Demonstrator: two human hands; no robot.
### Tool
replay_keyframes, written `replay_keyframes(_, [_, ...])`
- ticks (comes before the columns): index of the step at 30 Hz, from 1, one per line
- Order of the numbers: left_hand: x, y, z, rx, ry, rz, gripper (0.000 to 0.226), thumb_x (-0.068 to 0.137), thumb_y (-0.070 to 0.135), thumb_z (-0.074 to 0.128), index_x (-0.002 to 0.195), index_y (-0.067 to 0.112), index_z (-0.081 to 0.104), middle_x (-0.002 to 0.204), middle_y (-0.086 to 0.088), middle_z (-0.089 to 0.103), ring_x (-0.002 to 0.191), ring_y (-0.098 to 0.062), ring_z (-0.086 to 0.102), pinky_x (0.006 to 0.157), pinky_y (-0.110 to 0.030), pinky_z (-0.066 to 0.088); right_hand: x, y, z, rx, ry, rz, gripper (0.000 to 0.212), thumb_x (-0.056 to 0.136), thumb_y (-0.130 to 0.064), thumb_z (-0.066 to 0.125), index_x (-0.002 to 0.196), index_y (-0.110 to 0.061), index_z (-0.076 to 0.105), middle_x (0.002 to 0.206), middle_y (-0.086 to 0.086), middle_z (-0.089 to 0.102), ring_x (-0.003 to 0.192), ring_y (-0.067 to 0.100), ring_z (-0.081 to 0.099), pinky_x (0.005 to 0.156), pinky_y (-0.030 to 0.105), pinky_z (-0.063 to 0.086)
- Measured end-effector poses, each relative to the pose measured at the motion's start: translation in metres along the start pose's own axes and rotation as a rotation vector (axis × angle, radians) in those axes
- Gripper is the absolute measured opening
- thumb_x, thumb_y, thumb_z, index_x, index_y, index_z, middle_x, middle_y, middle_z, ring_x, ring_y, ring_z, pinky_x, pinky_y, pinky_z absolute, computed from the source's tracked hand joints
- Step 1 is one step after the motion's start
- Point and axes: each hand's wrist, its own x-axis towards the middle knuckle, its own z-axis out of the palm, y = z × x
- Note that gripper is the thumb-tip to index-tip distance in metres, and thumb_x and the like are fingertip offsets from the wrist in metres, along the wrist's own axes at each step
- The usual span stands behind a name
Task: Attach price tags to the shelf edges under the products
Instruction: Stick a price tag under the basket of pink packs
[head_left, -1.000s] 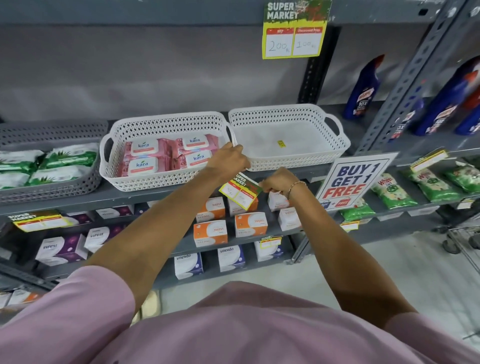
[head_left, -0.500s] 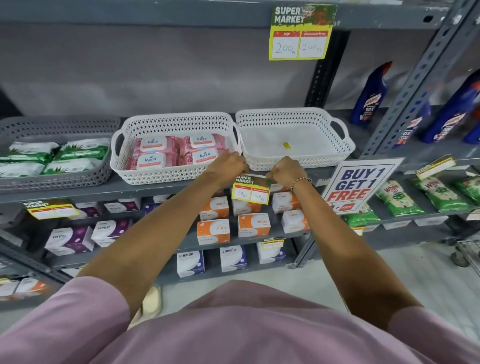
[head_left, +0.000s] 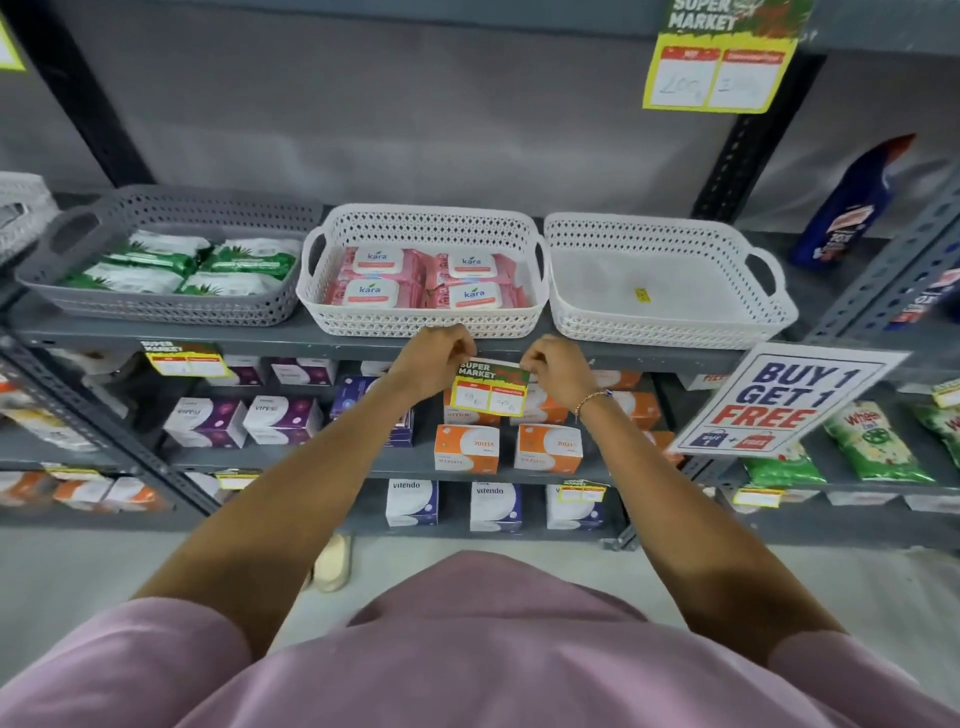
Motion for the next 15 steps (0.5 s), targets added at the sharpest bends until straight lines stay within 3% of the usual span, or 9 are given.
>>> replay_keyframes(2, [-0.006, -0.009, 0.001, 0.000, 0.032, -0.041, 0.013, 0.091, 0.006, 0.054, 0.101, 0.008, 0.062, 0.101, -0.008, 0.071, 0.092, -0.021, 0.066, 0.085, -0.034, 0.054, 0.001, -0.007, 0.006, -0.016, -0.018, -0.024, 0.020, 0.088, 0.005, 0.053, 0.072, -0.003, 0.064, 0.099, 0.015, 0.065, 0.092, 0.026, 0.063, 0.085, 0.032, 0.050])
replay_keyframes(5, [-0.011, -0.022, 0.001, -0.023, 0.111, -0.076, 0.015, 0.090, 0.004, 0.055, 0.103, 0.005, 0.063, 0.101, -0.012, 0.070, 0.093, -0.025, 0.066, 0.087, -0.040, 0.054, 0.004, -0.019, 0.013, -0.030, -0.013, -0.068, 0.044, 0.084, 0.009, 0.045, 0.054, -0.023, 0.042, 0.092, 0.010, 0.062, 0.091, 0.026, 0.063, 0.083, 0.042, 0.054])
replay_keyframes(10, [-0.019, -0.036, -0.006, -0.012, 0.215, -0.163, 0.016, 0.091, 0.001, 0.053, 0.104, 0.002, 0.063, 0.101, -0.017, 0.068, 0.092, -0.031, 0.064, 0.082, -0.042, 0.054, 0.013, -0.035, 0.027, -0.118, 0.002, -0.093, 0.021, 0.087, 0.004, 0.050, 0.076, -0.007, 0.064, 0.097, 0.007, 0.067, 0.093, 0.023, 0.061, 0.081, 0.040, 0.052])
replay_keyframes(15, [-0.028, -0.051, -0.014, 0.027, 0.235, -0.237, 0.018, 0.086, -0.006, 0.053, 0.097, 0.008, 0.059, 0.090, -0.014, 0.068, 0.081, -0.029, 0.064, 0.071, -0.042, 0.055, 0.021, -0.050, 0.042, -0.136, 0.001, -0.097, 0.018, 0.084, 0.004, 0.054, 0.078, -0.008, 0.065, 0.095, 0.004, 0.068, 0.093, 0.021, 0.061, 0.086, 0.039, 0.050])
